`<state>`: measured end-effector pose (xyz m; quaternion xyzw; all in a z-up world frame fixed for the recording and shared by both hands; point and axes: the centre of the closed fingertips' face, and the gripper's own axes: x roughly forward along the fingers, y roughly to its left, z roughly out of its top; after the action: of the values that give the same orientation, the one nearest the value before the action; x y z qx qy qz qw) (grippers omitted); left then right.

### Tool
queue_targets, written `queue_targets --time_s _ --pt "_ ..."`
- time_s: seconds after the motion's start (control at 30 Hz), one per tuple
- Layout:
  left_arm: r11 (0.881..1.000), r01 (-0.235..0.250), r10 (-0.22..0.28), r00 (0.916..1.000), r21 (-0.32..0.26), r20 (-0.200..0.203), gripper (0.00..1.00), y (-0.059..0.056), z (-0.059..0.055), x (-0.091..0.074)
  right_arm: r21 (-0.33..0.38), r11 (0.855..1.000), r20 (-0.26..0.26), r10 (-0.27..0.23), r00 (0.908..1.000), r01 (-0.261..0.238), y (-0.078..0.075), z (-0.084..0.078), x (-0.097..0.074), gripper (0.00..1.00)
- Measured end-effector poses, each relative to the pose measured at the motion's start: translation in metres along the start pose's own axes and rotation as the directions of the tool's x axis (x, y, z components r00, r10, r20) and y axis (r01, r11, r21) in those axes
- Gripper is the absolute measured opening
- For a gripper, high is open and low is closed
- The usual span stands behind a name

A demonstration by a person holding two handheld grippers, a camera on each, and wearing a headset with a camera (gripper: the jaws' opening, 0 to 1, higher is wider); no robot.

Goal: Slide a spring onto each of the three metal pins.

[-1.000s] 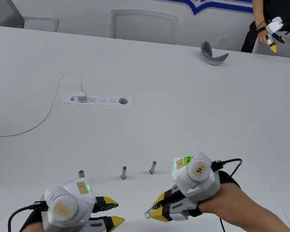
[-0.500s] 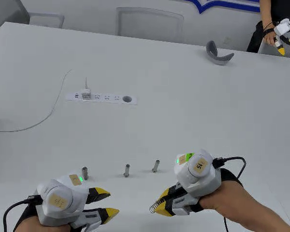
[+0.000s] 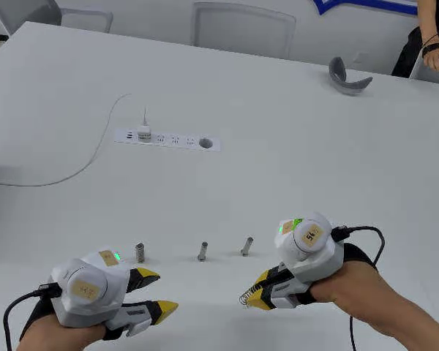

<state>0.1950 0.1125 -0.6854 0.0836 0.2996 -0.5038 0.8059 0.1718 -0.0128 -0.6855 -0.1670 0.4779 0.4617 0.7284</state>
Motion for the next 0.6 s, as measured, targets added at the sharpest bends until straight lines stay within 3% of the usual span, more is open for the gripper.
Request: queue_targets --time_s 0.6 --pt "0.998 -0.050 0.051 0.9986 -0.049 0.012 0.47 0.014 -0.003 -0.007 -0.033 0.999 -0.042 -0.012 0.9990 0.010 -0.030 0.015 0.011 0.12"
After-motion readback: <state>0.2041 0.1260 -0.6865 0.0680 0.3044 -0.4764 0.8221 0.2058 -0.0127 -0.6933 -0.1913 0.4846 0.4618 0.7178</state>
